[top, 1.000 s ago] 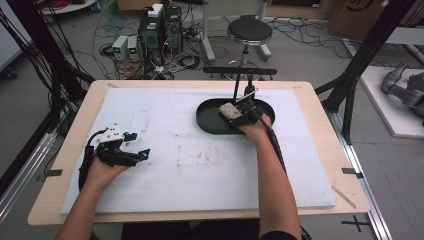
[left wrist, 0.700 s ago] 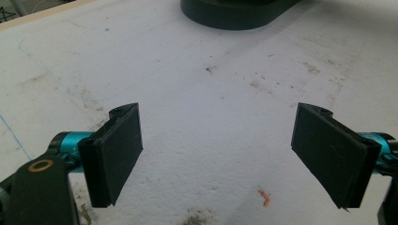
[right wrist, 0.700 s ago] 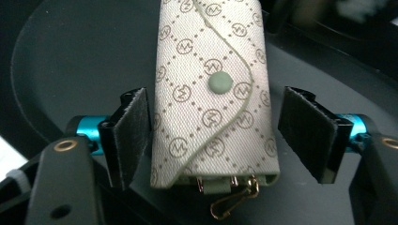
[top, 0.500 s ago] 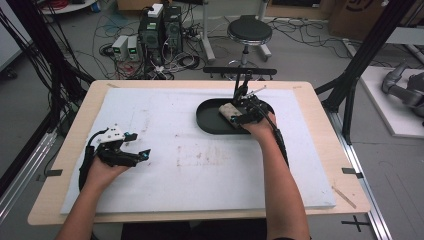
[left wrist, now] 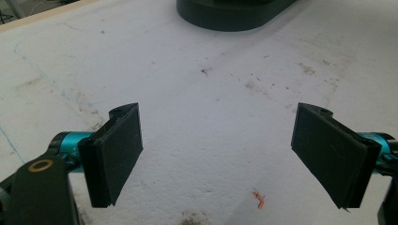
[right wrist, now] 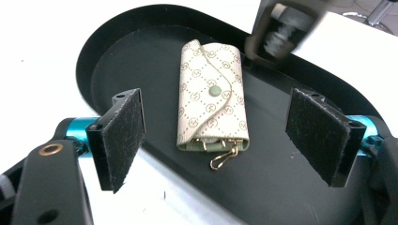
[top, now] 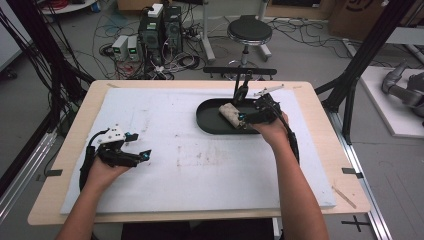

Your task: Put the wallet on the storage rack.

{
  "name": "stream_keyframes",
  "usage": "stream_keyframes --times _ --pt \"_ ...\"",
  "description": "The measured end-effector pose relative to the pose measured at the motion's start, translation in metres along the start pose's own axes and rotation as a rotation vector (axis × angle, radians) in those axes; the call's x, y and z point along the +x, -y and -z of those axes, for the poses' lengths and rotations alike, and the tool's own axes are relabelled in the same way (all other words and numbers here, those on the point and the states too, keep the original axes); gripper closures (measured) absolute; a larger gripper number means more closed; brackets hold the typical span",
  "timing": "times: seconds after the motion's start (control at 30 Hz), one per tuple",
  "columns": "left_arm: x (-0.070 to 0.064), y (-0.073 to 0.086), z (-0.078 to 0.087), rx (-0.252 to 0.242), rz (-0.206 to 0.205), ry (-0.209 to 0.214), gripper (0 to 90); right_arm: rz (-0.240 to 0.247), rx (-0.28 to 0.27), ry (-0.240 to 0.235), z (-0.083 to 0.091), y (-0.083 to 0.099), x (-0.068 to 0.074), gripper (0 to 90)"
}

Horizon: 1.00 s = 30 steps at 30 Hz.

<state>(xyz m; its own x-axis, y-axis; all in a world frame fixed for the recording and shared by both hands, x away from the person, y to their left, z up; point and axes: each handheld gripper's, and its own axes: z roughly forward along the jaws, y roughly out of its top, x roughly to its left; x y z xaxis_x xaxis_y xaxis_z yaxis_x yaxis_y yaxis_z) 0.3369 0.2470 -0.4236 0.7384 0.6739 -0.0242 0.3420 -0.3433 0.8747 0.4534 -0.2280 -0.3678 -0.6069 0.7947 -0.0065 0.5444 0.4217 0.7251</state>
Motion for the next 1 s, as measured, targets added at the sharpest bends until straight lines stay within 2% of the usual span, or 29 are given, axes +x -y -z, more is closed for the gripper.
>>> stream_keyframes --times 0.13,0.27,0.4,0.57,0.73,1.0 --pt "0.000 0.000 0.000 -0.001 -0.002 0.003 16.7 0.009 -0.007 -0.013 0.012 0.003 0.002 19.4" --pt "-0.001 -0.001 0.001 -0.007 0.002 0.004 16.7 0.025 -0.049 -0.015 0.026 0.006 0.007 19.2" --pt "-0.001 -0.001 0.001 -0.009 -0.001 0.005 16.7 0.032 -0.069 -0.026 0.037 0.014 0.012 18.8" --pt "-0.002 -0.001 0.001 -0.011 -0.002 0.006 16.7 0.041 -0.112 -0.046 0.051 0.028 0.019 17.3" --pt "-0.002 -0.001 0.001 -0.012 -0.003 0.010 16.7 0.026 -0.153 -0.056 0.061 0.045 0.026 17.1" --pt "-0.002 -0.001 -0.001 -0.009 -0.001 0.019 16.7 0.016 -0.204 -0.070 0.068 0.072 0.037 17.1"
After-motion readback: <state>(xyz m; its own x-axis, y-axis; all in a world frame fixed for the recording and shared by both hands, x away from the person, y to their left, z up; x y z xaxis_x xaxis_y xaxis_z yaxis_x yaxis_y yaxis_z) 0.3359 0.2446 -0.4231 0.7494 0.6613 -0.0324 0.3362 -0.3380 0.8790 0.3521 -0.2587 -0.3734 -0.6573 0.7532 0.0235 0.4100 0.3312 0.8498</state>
